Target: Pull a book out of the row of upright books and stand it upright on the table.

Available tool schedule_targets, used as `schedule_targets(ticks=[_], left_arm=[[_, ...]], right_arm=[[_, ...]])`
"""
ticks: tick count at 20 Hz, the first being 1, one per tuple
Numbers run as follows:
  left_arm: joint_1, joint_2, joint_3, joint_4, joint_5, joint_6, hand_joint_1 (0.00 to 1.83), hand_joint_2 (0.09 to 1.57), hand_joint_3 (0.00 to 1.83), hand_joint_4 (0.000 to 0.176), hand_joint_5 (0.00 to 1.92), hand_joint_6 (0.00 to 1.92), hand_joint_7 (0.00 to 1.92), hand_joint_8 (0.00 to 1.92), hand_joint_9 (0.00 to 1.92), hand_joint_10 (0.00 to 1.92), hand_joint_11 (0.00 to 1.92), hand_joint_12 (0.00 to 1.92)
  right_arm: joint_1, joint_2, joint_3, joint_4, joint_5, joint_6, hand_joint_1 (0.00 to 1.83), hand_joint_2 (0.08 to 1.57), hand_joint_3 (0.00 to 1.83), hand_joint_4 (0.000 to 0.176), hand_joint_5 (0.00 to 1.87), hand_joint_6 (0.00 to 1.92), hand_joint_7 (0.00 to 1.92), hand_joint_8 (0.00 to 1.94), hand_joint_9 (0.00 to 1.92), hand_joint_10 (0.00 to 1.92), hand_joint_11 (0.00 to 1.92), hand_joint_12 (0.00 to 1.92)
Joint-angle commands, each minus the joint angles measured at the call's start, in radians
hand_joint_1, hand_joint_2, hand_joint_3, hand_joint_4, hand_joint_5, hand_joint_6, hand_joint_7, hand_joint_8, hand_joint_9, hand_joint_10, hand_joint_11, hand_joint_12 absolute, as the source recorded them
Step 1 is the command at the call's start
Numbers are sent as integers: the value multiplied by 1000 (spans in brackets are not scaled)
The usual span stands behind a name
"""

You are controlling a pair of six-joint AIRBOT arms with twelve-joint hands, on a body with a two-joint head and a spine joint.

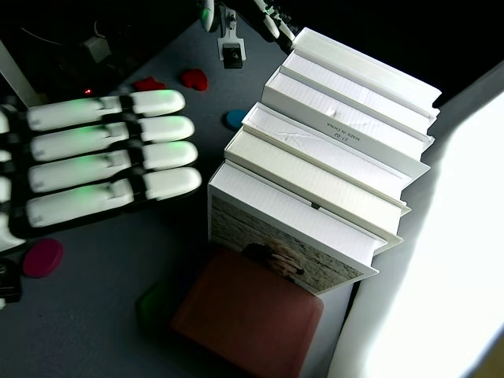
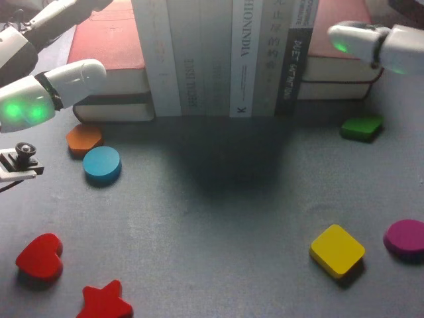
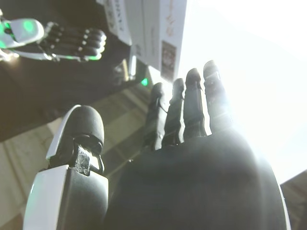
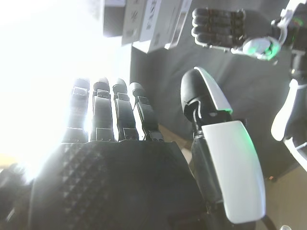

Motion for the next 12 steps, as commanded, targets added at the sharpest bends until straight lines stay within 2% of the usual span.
schedule_targets(ticks=[1, 2, 3, 4, 5, 6, 7, 9, 10, 11, 12], left_arm=[[-6, 1, 4, -27, -128, -9, 355, 1392, 0, 0, 150, 9, 12, 3, 0, 0, 0, 0], [-5, 1, 4, -27, -128, -9, 341, 1390, 0, 2, 141, 4, 6, 0, 0, 0, 0, 0], [-5, 1, 5, -28, -128, -9, 340, 1390, 0, 5, 144, 5, 8, 2, 0, 0, 0, 0], [-5, 1, 5, -29, -128, -9, 338, 1390, 0, 7, 144, 4, 9, 2, 0, 0, 0, 0], [-4, 1, 5, -31, -129, -9, 338, 1389, 0, 12, 151, 7, 13, 3, 0, 0, 0, 0], [-3, 0, 5, -34, -131, -9, 349, 1389, 0, 10, 154, 7, 11, 2, 0, 0, 0, 0], [-1, -1, 5, -36, -133, -9, 349, 1388, 0, 12, 155, 6, 8, 0, 0, 0, 0, 0], [-1, -2, 6, -37, -132, -9, 329, 1381, 0, 38, 171, 10, 0, 0, 0, 0, 0, 0], [0, -3, 8, -39, -128, -9, 325, 1385, 0, 38, 172, 9, 0, 0, 0, 0, 0, 0], [2, -6, 11, -42, -126, -12, 301, 1383, 0, 61, 163, 4, 0, 0, 0, 0, 0, 0], [5, -9, 13, -44, -127, -18, 309, 1383, 0, 52, 172, 6, 0, 0, 0, 0, 0, 0]], right_arm=[[28, -13, 15, 18, 68, 2, 371, 1403, 8, 0, 25, 9, 0, 0, 0, 0, 0, 0], [49, -27, 27, 9, 45, 1, 345, 1409, 9, 3, 37, 13, 0, 0, 0, 0, 0, 0], [72, -42, 38, -3, 17, -1, 298, 1411, 8, 16, 39, 13, 0, 0, 0, 0, 0, 0], [94, -59, 50, -12, -11, -7, 233, 1397, 2, 2, 57, 19, 0, 0, 0, 0, 0, 0], [108, -70, 57, -16, -27, -13, 171, 1383, 0, 4, 77, 24, 0, 0, 0, 0, 0, 0], [127, -87, 69, -16, -51, -26, 154, 1379, 0, 7, 90, 29, 0, 0, 0, 0, 0, 0], [141, -99, 77, -16, -69, -38, 91, 1381, 0, 21, 88, 26, 0, 0, 0, 0, 0, 0], [158, -116, 87, -16, -95, -53, 14, 1393, 4, 0, 112, 33, 0, 0, 0, 0, 0, 0], [161, -124, 92, -14, -101, -56, 15, 1392, 3, 0, 112, 32, 0, 0, 0, 0, 0, 0], [162, -135, 100, -12, -110, -57, 20, 1398, 6, 2, 122, 36, 0, 0, 0, 0, 0, 0], [163, -146, 107, -12, -120, -57, 19, 1401, 7, 5, 150, 48, 0, 0, 0, 0, 0, 0]])
